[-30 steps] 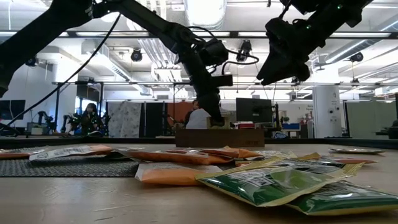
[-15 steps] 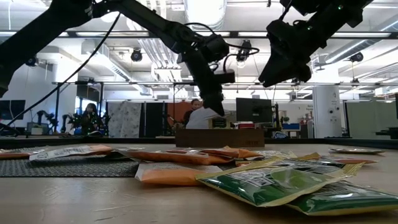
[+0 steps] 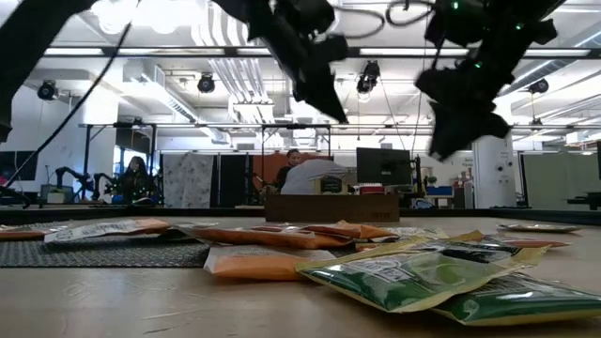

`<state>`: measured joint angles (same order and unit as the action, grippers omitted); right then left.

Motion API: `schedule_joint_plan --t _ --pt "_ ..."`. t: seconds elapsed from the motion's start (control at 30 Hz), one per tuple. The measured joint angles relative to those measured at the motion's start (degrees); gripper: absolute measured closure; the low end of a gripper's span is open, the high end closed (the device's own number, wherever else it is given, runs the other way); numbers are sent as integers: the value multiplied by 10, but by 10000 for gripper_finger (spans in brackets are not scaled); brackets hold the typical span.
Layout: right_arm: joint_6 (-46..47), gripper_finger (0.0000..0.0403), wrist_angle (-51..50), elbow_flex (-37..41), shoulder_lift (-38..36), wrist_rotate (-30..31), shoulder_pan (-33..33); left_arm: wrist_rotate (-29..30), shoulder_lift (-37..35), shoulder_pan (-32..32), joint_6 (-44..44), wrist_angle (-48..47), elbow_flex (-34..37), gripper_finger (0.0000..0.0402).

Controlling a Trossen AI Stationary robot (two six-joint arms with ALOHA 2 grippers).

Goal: Pick & Place Tea
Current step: Put the yellow tea bag into the middle section of the wooden organizer

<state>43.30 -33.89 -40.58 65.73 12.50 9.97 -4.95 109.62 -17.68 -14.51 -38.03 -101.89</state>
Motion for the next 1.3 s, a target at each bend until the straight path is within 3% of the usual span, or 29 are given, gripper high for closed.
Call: schedule_joint_plan --t 0.2,0.4,0.57,0.77,1.1,1.3 --pt "42 275 -136 11 0 -98 -6 -19 -66 34 58 38 83 339" --pt "168 275 -152 63 -1 -160 -47 -24 -94 52 115 151 193 339" --pt "297 275 -148 84 -1 -147 -125 -45 -94 55 142 171 224 339" --pt "415 275 -136 101 -1 -78 -190 -46 -94 56 138 185 226 339" --pt "439 275 22 172 -3 -47 -184 -59 -94 51 164 190 228 339" --pt "419 275 101 187 -1 -20 -167 -65 -94 31 258 222 261 339"
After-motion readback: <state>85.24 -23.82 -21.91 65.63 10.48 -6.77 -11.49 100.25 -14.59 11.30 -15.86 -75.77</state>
